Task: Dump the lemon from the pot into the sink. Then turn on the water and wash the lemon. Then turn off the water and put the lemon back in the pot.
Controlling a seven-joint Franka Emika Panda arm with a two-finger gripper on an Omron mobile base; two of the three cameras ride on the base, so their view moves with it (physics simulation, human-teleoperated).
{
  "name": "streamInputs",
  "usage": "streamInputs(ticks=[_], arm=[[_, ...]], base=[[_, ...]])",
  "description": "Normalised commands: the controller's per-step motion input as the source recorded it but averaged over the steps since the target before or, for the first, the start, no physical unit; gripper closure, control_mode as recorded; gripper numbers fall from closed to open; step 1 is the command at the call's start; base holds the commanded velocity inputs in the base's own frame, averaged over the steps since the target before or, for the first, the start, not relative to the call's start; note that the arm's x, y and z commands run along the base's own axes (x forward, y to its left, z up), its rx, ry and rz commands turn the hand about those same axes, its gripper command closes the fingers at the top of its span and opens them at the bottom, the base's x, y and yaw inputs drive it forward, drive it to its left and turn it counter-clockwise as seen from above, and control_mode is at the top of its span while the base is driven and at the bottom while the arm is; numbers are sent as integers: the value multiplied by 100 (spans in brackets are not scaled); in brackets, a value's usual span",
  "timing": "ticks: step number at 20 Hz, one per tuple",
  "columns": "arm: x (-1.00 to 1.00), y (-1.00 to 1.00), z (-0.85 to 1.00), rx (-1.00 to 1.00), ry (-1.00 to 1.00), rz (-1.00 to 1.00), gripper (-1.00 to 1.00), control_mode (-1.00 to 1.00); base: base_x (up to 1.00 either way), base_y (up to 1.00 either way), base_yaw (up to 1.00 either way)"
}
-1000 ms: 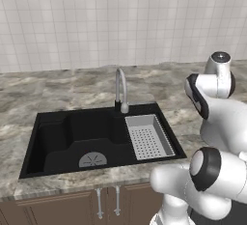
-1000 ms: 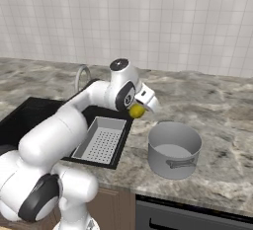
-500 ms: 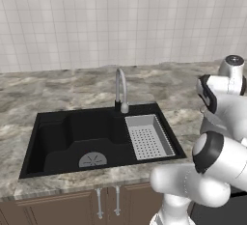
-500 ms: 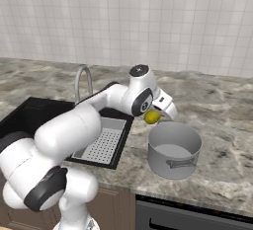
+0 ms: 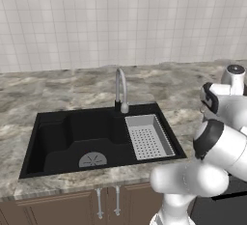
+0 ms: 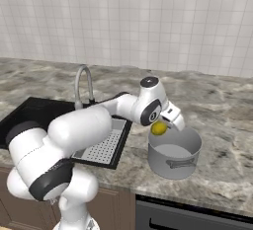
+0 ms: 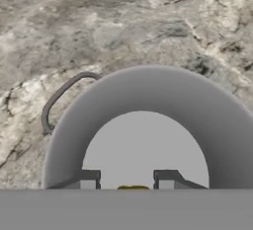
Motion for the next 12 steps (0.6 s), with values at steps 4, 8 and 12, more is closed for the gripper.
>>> streamInputs(ticks=[4, 8, 12], arm=[[0, -44, -44, 0, 6, -2, 100, -100], [0, -41, -45, 0, 8, -1, 100, -100], [0, -24, -50, 0, 10, 0, 100, -100]], base=[[0, 0, 0], [0, 0, 0], [0, 0, 0]])
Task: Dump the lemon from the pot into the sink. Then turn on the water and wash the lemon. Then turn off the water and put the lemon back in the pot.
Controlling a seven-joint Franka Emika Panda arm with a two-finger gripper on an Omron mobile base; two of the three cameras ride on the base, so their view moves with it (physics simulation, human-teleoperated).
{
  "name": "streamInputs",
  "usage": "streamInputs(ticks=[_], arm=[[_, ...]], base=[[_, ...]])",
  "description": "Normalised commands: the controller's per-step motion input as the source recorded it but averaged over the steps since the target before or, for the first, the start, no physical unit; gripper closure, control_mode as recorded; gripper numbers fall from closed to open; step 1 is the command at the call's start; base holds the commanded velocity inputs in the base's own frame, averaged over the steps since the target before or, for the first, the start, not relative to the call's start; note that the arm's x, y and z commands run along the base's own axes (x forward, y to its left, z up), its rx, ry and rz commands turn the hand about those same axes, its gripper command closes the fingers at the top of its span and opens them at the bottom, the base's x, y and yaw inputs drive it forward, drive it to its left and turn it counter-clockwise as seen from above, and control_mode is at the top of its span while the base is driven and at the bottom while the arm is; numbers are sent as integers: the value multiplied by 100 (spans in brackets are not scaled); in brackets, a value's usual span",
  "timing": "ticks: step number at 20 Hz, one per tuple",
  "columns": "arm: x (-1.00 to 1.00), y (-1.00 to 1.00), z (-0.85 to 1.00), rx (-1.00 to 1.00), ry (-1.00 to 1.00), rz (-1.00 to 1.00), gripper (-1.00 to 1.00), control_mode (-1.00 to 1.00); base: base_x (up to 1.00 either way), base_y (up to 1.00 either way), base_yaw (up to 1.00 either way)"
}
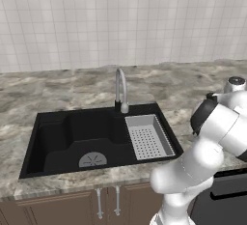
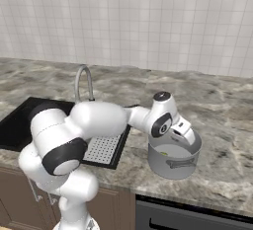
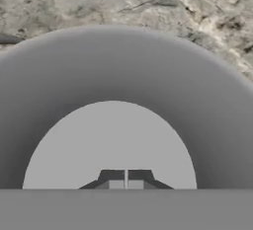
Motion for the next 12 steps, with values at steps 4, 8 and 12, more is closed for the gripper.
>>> streamInputs(ticks=[4, 8, 12], arm=[[2, -9, -22, 0, 11, 0, 100, -100], [7, 0, -5, 1, 13, 0, -100, -100], [0, 0, 0, 6, 6, 0, -100, -100]], base=[[0, 0, 0], [0, 0, 0], [0, 0, 0]])
